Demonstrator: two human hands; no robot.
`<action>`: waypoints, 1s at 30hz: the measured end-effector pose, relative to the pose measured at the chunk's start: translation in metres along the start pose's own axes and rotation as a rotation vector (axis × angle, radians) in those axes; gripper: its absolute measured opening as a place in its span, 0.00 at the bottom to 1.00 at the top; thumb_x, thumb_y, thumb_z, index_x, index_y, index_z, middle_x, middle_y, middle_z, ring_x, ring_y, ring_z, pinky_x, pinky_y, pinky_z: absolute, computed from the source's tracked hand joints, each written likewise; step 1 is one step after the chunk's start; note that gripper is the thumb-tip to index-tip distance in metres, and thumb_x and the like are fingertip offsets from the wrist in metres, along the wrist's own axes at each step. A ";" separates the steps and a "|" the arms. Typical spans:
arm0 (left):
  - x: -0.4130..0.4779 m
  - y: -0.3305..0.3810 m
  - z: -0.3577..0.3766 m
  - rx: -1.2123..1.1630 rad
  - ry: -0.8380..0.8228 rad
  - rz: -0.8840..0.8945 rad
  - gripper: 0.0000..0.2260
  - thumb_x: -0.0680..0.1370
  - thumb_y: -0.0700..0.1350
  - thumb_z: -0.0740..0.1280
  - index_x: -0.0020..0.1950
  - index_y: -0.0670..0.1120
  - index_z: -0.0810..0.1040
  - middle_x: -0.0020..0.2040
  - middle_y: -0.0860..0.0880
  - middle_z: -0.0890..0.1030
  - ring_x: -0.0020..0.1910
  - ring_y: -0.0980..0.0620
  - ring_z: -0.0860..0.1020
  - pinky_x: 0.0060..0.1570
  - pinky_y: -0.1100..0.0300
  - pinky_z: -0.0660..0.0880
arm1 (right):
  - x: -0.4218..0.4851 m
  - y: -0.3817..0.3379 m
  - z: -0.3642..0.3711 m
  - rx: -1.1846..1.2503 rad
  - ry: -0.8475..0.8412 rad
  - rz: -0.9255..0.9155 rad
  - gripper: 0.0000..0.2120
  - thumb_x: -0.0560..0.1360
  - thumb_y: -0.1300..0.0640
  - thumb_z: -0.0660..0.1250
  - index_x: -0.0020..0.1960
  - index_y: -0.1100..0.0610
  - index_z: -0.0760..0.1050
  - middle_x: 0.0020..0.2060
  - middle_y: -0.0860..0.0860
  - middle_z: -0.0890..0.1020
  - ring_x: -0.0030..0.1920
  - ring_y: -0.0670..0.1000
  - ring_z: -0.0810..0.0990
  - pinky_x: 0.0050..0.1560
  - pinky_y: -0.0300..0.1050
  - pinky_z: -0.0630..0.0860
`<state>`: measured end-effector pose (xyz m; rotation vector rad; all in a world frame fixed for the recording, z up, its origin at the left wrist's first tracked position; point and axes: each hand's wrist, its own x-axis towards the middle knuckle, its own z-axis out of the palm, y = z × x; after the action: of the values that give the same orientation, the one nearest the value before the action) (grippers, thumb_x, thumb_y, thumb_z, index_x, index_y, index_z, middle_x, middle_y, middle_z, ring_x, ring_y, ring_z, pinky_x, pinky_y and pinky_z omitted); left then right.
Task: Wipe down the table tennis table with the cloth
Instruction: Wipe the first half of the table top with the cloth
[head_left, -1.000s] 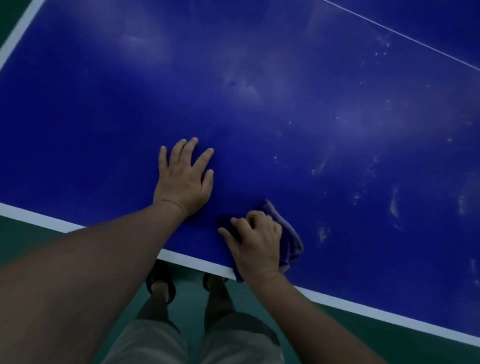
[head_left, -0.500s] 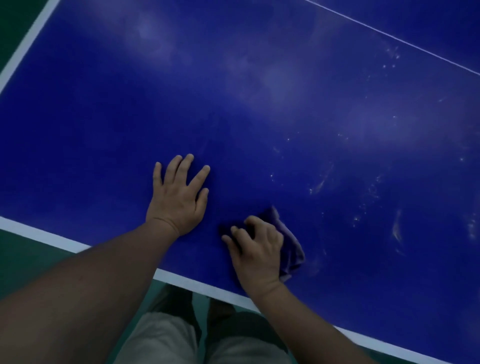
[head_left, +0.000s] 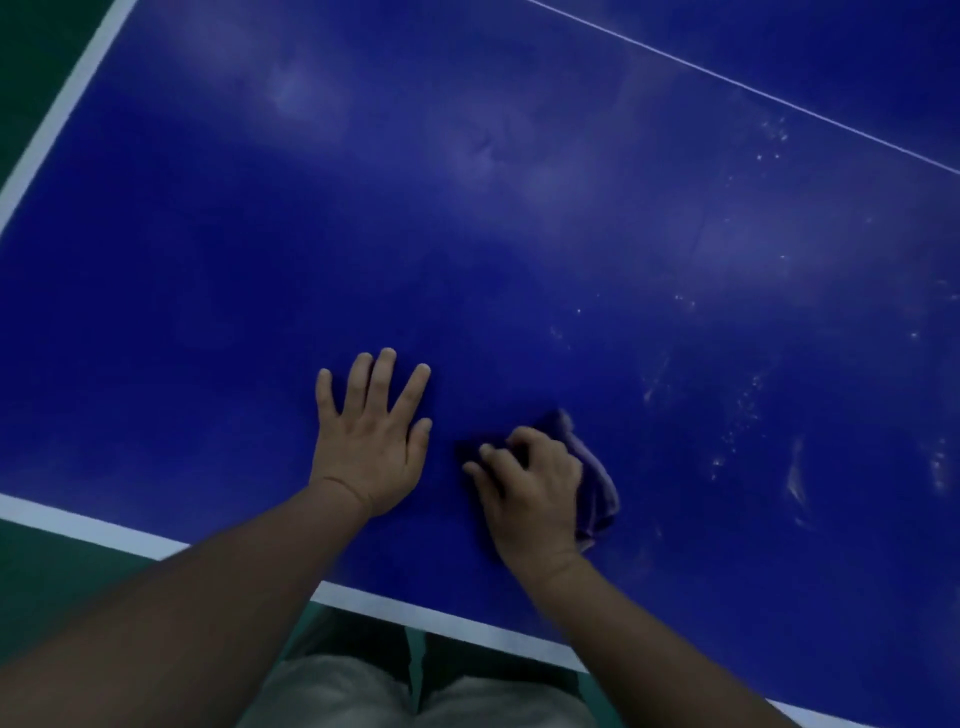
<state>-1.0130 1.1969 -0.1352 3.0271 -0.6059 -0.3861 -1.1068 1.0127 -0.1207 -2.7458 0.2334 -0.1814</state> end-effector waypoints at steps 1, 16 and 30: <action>0.000 0.000 -0.001 0.006 -0.012 0.005 0.29 0.81 0.60 0.46 0.82 0.52 0.56 0.80 0.42 0.54 0.78 0.40 0.53 0.74 0.32 0.48 | 0.010 -0.007 0.005 0.011 -0.025 -0.079 0.12 0.79 0.45 0.67 0.49 0.53 0.81 0.50 0.54 0.78 0.45 0.56 0.76 0.45 0.51 0.68; 0.089 -0.019 -0.036 -0.086 0.027 0.182 0.26 0.80 0.57 0.54 0.75 0.48 0.70 0.73 0.41 0.68 0.73 0.39 0.65 0.74 0.38 0.57 | 0.093 -0.006 0.014 -0.039 0.093 0.102 0.12 0.78 0.47 0.68 0.50 0.55 0.82 0.50 0.56 0.79 0.46 0.57 0.76 0.43 0.53 0.70; 0.218 0.008 -0.060 -0.152 0.155 0.226 0.17 0.79 0.53 0.58 0.63 0.45 0.74 0.64 0.42 0.71 0.64 0.42 0.68 0.67 0.43 0.62 | 0.154 0.012 0.011 -0.042 0.123 0.228 0.09 0.77 0.49 0.72 0.48 0.56 0.81 0.49 0.55 0.77 0.46 0.57 0.75 0.44 0.54 0.69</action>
<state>-0.8062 1.1053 -0.1279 2.7723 -0.8528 -0.1763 -0.9565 0.9774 -0.1206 -2.7246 0.5863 -0.2864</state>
